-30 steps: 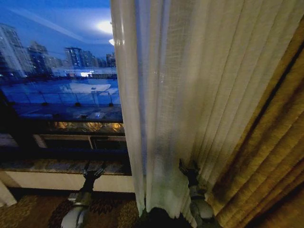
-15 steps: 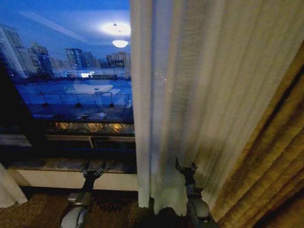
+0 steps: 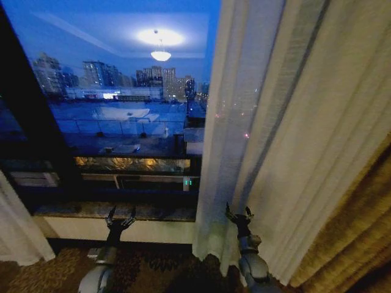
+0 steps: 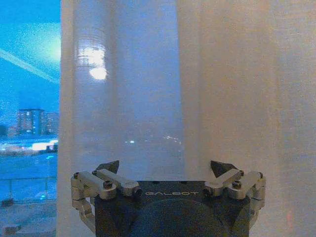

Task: Open the curtains by pulling them apart, changing their state from closed to fully open.

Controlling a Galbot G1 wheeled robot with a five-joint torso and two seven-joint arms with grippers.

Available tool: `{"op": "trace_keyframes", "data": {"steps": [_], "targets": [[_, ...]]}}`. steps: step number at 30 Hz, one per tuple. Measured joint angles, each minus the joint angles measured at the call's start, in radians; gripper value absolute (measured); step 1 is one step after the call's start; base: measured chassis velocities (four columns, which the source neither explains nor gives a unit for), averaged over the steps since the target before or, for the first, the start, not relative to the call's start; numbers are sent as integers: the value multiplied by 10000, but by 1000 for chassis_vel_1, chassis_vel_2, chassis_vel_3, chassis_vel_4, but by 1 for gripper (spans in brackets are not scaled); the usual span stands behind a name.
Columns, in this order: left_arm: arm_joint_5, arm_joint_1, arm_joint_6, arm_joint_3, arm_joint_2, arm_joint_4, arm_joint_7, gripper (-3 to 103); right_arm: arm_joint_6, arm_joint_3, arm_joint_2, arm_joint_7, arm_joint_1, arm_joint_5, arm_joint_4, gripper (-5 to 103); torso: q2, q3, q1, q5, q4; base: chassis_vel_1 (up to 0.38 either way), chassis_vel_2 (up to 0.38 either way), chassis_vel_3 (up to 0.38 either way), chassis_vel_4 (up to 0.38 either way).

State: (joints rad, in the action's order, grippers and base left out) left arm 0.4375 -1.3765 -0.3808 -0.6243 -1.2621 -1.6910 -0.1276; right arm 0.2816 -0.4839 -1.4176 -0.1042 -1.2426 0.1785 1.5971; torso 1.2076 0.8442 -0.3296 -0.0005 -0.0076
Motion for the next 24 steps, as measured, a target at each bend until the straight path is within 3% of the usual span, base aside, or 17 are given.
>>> {"op": "trace_keyframes", "data": {"steps": [10, 24], "targets": [[0, 0, 0, 13, -6, -1, -12, 100, -79, 56, -94, 167, -14, -269, 25, 100, -1, 1, 1, 5, -6, -7, -12, 3, 7], [0, 0, 0, -1, 1, 0, -12, 100, 309, 163, -157, 59, 66, -176, -16, 100, 0, 0, 1, 0, -1, 151, 147, -147, -140]]}}
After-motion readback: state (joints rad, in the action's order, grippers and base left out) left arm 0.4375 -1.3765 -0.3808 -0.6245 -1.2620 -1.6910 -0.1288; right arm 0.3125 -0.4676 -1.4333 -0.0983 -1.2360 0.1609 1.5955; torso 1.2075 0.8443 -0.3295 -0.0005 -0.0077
